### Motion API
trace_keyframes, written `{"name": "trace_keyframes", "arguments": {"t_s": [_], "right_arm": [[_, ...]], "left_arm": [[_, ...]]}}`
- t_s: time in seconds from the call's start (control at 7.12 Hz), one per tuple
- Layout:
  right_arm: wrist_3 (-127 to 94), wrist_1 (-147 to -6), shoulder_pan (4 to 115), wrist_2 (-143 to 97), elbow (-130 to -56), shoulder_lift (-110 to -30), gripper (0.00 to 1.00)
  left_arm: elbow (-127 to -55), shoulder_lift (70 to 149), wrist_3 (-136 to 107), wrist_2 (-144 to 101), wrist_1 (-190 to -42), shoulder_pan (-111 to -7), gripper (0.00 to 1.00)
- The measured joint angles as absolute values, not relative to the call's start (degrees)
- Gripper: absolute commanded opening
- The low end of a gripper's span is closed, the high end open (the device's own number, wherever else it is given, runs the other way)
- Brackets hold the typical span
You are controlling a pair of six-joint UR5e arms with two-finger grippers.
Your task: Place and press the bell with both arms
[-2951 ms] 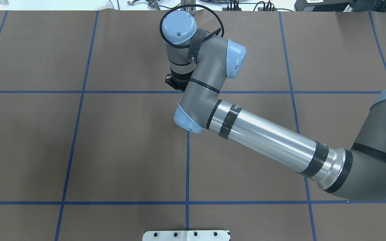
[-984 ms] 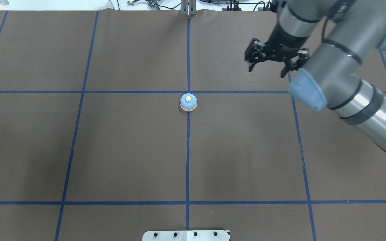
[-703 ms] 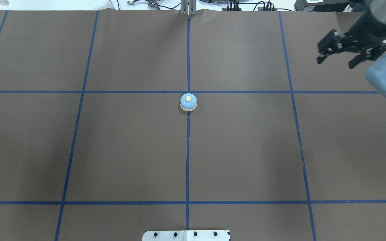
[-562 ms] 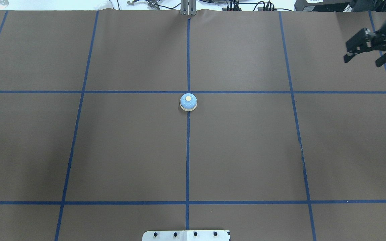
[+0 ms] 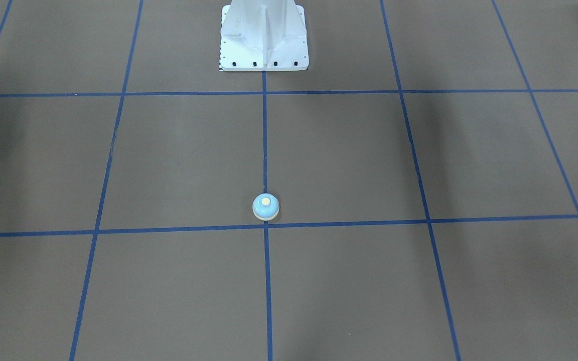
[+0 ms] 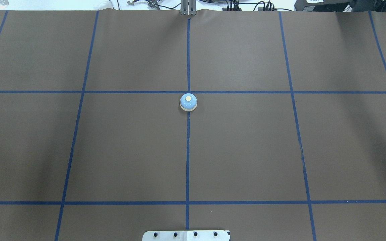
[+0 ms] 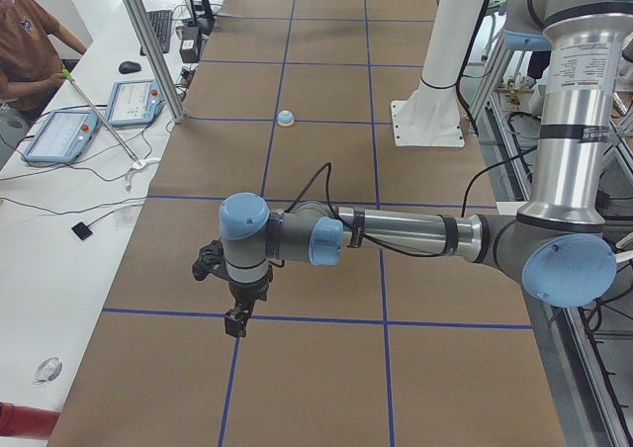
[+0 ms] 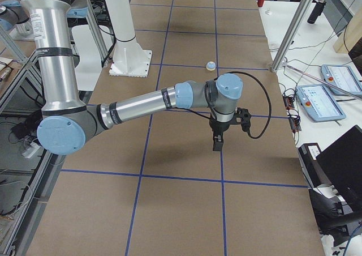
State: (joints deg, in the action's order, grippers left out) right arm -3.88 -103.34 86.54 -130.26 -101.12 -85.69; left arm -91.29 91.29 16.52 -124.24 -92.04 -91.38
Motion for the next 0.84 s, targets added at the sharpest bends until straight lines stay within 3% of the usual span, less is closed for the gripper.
{"name": "trace_keyframes", "arguments": {"t_s": [0.84], "right_arm": [[-1.8,-97.1,87.3,-130.9,-99.7,-94.4,1.00]], "left_arm": [[-96.6,85.7,8.5,-130.1,-89.8,-92.6,1.00]]}}
